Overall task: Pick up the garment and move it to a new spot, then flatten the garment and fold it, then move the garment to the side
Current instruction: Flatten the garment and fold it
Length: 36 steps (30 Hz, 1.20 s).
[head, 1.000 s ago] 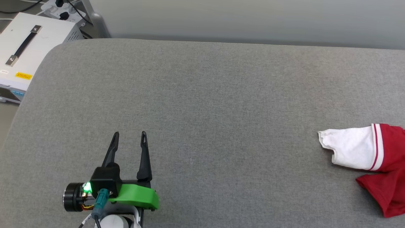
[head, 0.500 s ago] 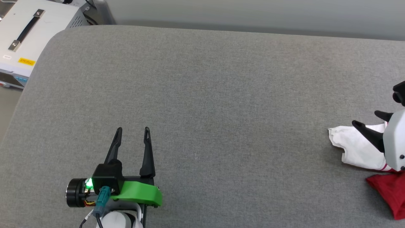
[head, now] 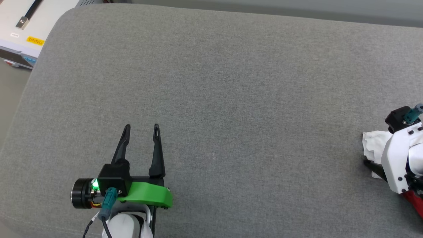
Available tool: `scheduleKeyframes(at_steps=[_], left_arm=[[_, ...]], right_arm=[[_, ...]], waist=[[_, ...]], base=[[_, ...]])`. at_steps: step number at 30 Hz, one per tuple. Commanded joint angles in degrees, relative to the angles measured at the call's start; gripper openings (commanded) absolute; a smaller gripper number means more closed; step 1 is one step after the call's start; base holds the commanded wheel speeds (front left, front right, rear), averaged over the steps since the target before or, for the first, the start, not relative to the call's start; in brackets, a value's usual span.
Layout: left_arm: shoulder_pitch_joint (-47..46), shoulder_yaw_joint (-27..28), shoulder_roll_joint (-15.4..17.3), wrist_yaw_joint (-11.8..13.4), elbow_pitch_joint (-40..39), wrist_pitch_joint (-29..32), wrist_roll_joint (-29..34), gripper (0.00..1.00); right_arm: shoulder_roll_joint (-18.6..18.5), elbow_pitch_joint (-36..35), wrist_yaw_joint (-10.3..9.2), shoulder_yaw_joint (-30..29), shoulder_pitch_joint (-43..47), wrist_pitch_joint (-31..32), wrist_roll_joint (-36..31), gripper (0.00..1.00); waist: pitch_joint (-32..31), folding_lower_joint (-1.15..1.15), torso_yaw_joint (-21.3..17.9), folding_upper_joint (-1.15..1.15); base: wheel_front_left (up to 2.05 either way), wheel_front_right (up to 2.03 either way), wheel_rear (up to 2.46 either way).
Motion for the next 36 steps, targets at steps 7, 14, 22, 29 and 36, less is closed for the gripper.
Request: scheduleKeyframes(at_steps=[7, 14, 22, 29, 36], left_arm=[[-0.8, 0.8, -0.2, 0.4, 0.5, -0.3, 0.1, 1.00], [0.2, 1.1, -0.2, 0.2, 0.4, -0.3, 0.4, 1.00], [0.6, 1.1, -0.2, 0.1, 0.1, -0.3, 0.4, 1.00], [-0.3, 0.5, -0.2, 0.2, -0.3, -0.3, -0.1, 1.00], [-1.8, -0.2, -0.2, 0.3, -0.8, -0.3, -0.5, 1.00]], right_arm=[[3.1, 4.7, -0.03, -1.8, -1.2, -12.7, 4.6, 0.00], [1.6, -1.4, -0.03, -9.6, -1.4, -23.4, 5.9, 0.00], [2.3, -9.6, -0.03, -13.7, -3.4, -24.1, 3.6, 0.00], [6.8, -11.1, -0.03, -8.6, -11.6, -21.6, 1.1, 0.00], [13.7, -5.2, -0.03, 3.7, -24.2, -21.5, 0.5, 0.00]], waist=[[-1.3, 0.00, -0.7, 0.00], [-3.4, 0.00, -1.1, 0.00], [-3.5, 0.00, -0.5, 0.00], [-1.7, 0.00, 0.7, 0.00], [0.7, 0.00, 2.1, 0.00]], base=[[0.00, 0.00, 0.00], [0.00, 0.00, 0.00], [0.00, 0.00, 0.00], [0.00, 0.00, 0.00], [0.00, 0.00, 0.00]])
